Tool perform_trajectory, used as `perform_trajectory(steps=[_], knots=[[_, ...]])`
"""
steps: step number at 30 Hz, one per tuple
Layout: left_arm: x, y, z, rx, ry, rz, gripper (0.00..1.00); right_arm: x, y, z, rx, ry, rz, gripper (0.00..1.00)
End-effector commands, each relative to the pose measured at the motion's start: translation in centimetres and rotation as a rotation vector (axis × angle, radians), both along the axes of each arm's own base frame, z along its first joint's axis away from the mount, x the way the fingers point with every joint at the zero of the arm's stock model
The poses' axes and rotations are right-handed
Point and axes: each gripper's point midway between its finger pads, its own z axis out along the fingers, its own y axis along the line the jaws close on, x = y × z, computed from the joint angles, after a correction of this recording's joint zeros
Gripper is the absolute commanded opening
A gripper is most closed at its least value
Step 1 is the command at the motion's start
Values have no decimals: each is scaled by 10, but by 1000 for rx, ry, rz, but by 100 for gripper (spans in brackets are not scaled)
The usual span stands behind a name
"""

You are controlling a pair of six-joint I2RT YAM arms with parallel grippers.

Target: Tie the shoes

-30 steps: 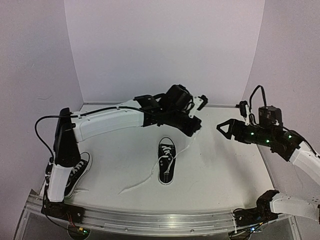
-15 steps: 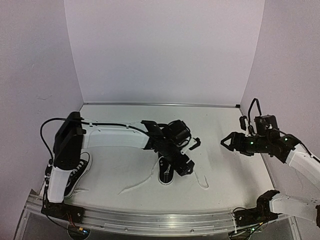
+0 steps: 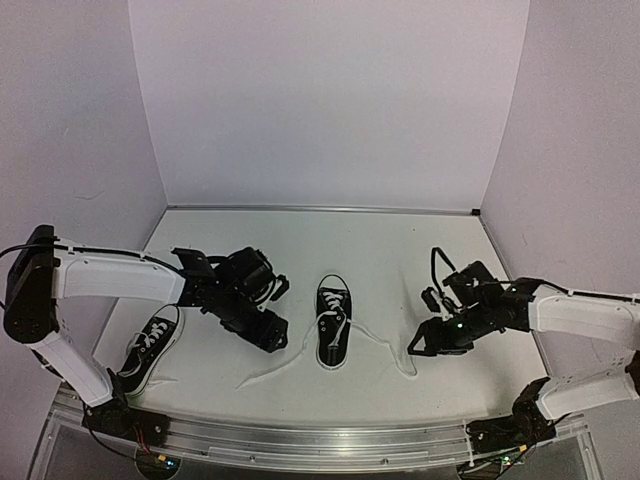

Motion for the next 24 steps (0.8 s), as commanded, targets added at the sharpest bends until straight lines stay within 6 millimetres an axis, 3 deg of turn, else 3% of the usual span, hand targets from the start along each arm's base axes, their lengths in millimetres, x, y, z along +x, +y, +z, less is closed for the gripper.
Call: perform_trajectory(steps=[1, 8, 13, 20, 24], knots=[[-11, 13, 0, -35, 41, 77, 73, -4, -1, -16, -123, 11, -38, 57], [-42, 27, -34, 50, 79, 26, 59, -5, -2, -31, -159, 24, -63, 55], [-46, 29, -48, 118, 79, -10, 50, -3, 7, -43, -169, 30, -47, 56], [-56, 24, -66, 155, 105, -58, 42, 4, 27, -26, -141, -25, 13, 60], [-57, 24, -72, 176, 107, -69, 33, -4, 19, -37, -177, 4, 15, 61]])
